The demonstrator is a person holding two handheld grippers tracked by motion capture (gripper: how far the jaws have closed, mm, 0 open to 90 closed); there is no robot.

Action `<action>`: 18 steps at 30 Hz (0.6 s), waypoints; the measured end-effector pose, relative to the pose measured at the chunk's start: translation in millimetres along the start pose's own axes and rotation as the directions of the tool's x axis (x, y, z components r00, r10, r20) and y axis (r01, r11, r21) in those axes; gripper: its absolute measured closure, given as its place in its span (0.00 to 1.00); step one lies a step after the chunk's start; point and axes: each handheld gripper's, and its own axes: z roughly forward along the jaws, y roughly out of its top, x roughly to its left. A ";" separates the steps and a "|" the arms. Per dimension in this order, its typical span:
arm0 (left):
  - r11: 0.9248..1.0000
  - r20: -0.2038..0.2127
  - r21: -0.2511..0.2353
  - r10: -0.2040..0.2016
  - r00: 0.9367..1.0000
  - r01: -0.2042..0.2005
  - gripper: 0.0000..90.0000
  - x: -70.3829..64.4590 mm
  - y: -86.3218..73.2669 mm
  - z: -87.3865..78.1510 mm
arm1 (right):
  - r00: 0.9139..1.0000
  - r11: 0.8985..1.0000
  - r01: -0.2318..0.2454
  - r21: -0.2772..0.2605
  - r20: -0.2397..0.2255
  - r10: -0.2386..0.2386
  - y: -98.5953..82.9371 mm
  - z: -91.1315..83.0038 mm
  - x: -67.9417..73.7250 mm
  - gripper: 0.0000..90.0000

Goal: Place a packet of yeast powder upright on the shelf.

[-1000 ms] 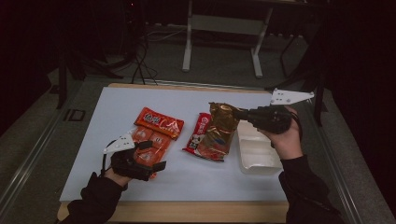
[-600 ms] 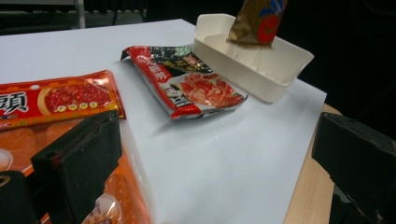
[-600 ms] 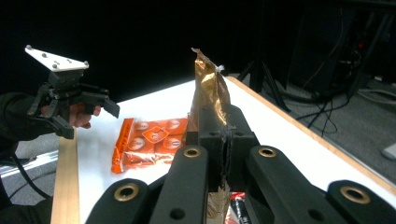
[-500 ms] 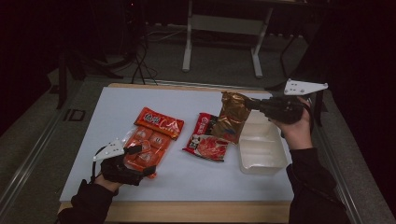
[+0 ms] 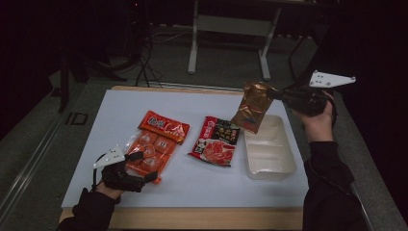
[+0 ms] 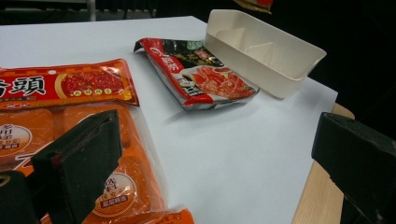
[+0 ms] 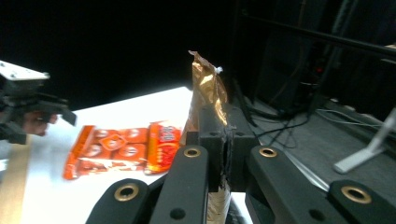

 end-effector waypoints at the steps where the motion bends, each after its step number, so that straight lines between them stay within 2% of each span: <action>1: 1.000 -0.001 -0.001 -0.001 1.000 0.001 0.02 0.6 -0.4 0.0 | 1.000 1.000 0.000 0.002 0.002 0.000 0.5 -1.5 -2.4 0.98; 3: 1.000 -0.002 -0.002 -0.007 1.000 0.007 0.02 1.8 -1.1 0.2 | 1.000 1.000 0.019 0.005 0.022 -0.019 1.3 -4.7 -8.7 0.98; 6: 1.000 -0.002 -0.003 -0.010 1.000 0.010 0.02 2.3 -1.9 0.5 | 0.999 1.000 0.017 0.012 0.034 -0.017 0.1 -7.9 -18.4 0.98; 8: 1.000 0.002 -0.004 -0.012 1.000 0.012 0.02 2.4 -2.0 0.5 | 0.998 0.999 0.046 0.023 0.049 -0.048 -2.9 -9.4 -25.3 0.98; 13: 1.000 -0.001 -0.003 -0.014 1.000 0.014 0.02 2.8 -2.7 0.5 | 0.997 0.999 0.031 0.043 0.075 -0.035 -15.3 -10.6 -40.2 0.98; 18: 1.000 0.001 -0.006 -0.021 1.000 0.021 0.02 3.3 -3.4 0.5 | 0.993 0.996 0.002 0.086 0.119 -0.013 -29.2 -10.6 -52.8 0.98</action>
